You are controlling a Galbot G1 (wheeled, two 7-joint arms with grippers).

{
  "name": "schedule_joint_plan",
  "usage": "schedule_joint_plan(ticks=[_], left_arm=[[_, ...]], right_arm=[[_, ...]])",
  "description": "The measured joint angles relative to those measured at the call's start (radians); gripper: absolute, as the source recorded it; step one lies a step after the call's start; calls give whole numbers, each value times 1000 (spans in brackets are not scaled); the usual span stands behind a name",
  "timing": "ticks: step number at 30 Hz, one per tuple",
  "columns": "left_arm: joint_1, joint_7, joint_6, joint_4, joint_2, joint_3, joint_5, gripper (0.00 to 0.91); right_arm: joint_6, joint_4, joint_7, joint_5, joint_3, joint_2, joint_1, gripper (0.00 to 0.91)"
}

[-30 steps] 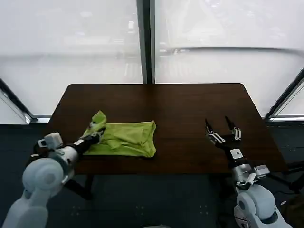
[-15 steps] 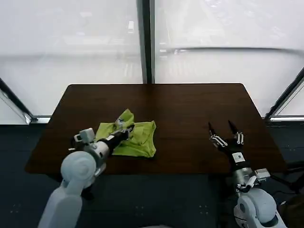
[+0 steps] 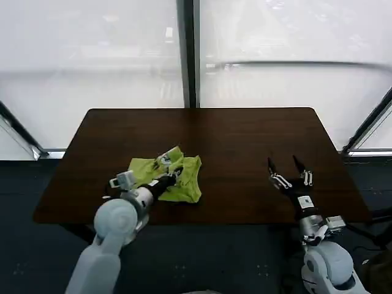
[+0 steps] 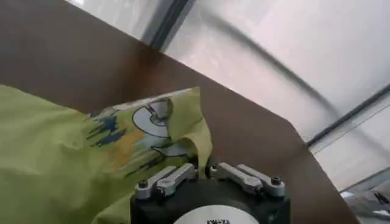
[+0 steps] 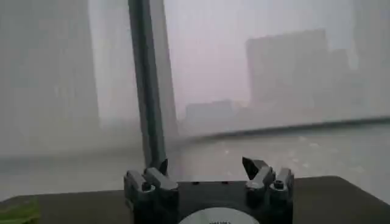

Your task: Fold and organize the clothes.

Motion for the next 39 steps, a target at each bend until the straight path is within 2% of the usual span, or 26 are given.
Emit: schedule_joint_plan(ticks=[11, 21, 25, 31, 36, 39], left_arm=[[-2, 21, 0, 61, -99, 49, 109, 878], [28, 36, 0, 9, -152, 111, 132, 878], [41, 105, 0, -43, -136, 108, 207, 878], [48, 213, 0, -117, -41, 31, 337, 878], [68, 252, -126, -132, 65, -58, 468, 878], [90, 254, -191, -140, 109, -102, 530, 878]], right_arm=[[2, -4, 0, -14, -10, 14, -2, 878], [-3, -20, -2, -15, -25, -2, 22, 878], [-67, -12, 0, -17, -55, -22, 46, 878], [-208, 9, -2, -46, -149, -85, 118, 878], [-281, -16, 25, -112, -291, -128, 236, 878], [-299, -52, 45, -158, -396, -128, 318, 878]])
